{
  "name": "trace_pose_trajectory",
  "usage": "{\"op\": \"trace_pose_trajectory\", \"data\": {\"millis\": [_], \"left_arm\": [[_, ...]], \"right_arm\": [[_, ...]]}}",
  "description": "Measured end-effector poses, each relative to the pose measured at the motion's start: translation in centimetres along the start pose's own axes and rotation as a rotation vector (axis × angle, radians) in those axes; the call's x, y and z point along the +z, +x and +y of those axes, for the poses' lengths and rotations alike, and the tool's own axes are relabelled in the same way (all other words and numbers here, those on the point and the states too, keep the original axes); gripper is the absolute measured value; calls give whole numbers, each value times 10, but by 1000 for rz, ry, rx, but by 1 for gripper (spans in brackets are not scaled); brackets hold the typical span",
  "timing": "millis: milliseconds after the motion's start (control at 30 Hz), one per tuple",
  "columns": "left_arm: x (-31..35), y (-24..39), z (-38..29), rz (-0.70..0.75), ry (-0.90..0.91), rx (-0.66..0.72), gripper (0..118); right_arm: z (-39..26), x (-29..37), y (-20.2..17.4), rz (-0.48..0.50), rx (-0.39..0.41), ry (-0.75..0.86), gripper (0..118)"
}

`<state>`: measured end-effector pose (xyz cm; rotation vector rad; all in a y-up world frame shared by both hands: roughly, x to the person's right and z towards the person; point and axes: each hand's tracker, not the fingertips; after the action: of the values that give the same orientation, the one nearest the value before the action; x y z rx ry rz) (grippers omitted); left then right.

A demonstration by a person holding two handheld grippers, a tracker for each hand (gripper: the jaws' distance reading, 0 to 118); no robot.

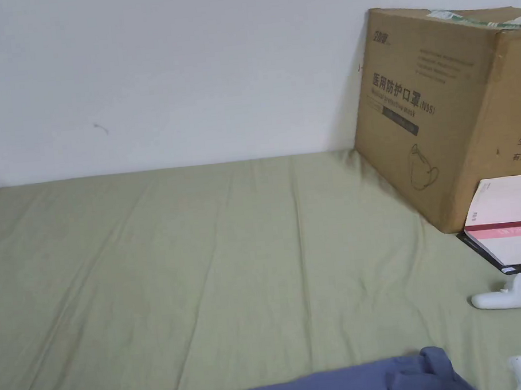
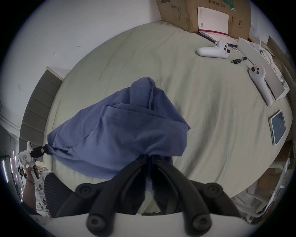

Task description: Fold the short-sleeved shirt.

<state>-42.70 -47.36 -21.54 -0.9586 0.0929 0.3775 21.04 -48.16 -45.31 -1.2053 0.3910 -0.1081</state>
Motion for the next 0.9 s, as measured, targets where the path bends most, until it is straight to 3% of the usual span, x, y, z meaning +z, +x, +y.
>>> {"op": "trace_pose_trajectory", "data": {"millis": [33,100,133,233,300,333,433,467,533,567,600,633,667,700,900], "left_arm": [[1,2,0,-6,5,9,89],[9,8,1,-16,38,25,116],[14,14,4,-33,65,26,116],[41,45,19,-49,176,-36,116],[60,74,29,-52,293,-95,116],[69,90,34,-59,349,-110,115],[94,137,43,-20,572,-159,106],[101,152,44,16,660,-185,99],[105,172,46,86,817,-236,68],[106,183,47,101,875,-251,50],[106,192,49,105,911,-263,21],[105,204,52,95,935,-265,0],[103,212,53,112,953,-263,0],[102,220,55,169,966,-260,0],[98,234,57,144,988,-178,0]], "right_arm": [[0,3,-3,-2,-4,13,37],[1,10,-12,6,11,59,103],[2,16,-17,8,24,77,114],[9,40,-42,49,19,167,115],[12,57,-64,135,1,234,115],[14,66,-78,162,18,277,115],[9,99,-123,199,172,595,115],[5,108,-138,182,233,723,114],[-4,122,-165,114,328,946,108],[-5,123,-174,102,324,1000,97],[-5,126,-183,103,325,1040,59],[-3,127,-191,105,318,1068,18],[-1,126,-197,100,294,1086,0],[2,125,-203,97,282,1098,0],[13,116,-207,38,232,1041,0]]}}
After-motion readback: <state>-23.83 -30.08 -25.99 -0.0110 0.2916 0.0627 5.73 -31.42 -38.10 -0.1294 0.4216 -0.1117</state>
